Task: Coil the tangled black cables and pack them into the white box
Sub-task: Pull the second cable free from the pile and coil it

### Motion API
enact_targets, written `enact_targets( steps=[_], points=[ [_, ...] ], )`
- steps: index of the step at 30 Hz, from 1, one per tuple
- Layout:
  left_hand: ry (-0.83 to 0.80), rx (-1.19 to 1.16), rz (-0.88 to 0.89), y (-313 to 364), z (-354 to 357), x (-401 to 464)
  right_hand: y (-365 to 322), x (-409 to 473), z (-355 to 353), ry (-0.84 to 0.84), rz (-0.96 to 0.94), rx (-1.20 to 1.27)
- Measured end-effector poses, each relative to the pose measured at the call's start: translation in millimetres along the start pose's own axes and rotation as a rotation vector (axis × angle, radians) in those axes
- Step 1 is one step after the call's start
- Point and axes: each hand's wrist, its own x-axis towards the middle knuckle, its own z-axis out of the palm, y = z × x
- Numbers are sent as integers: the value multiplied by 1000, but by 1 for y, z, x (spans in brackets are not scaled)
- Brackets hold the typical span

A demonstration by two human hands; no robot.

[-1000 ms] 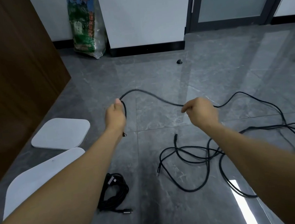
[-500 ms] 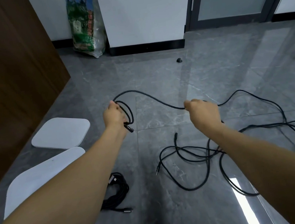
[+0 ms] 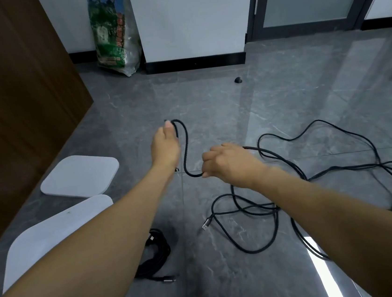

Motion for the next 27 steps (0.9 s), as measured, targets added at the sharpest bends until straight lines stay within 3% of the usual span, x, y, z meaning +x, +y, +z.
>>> enact_targets(
  steps=[3, 7, 12, 18, 22, 27],
  points=[
    [-209, 145, 80, 3, 4, -11, -3, 9, -8, 53, 173, 295],
    [-445, -55, -4, 9, 7, -21, 1, 9, -17, 194, 376, 621],
    [-682, -267, -253, 19, 6, -28, 7, 3, -16, 201, 570, 660],
    [-807, -314, -376, 23, -2, -27, 11, 4, -15, 240, 708, 701],
    [-795, -410, -489, 19, -8, -26, 14, 5, -16, 268, 792, 804],
    [-459, -654, -523, 12, -22, -13, 27, -6, -8, 228, 933, 878]
  ],
)
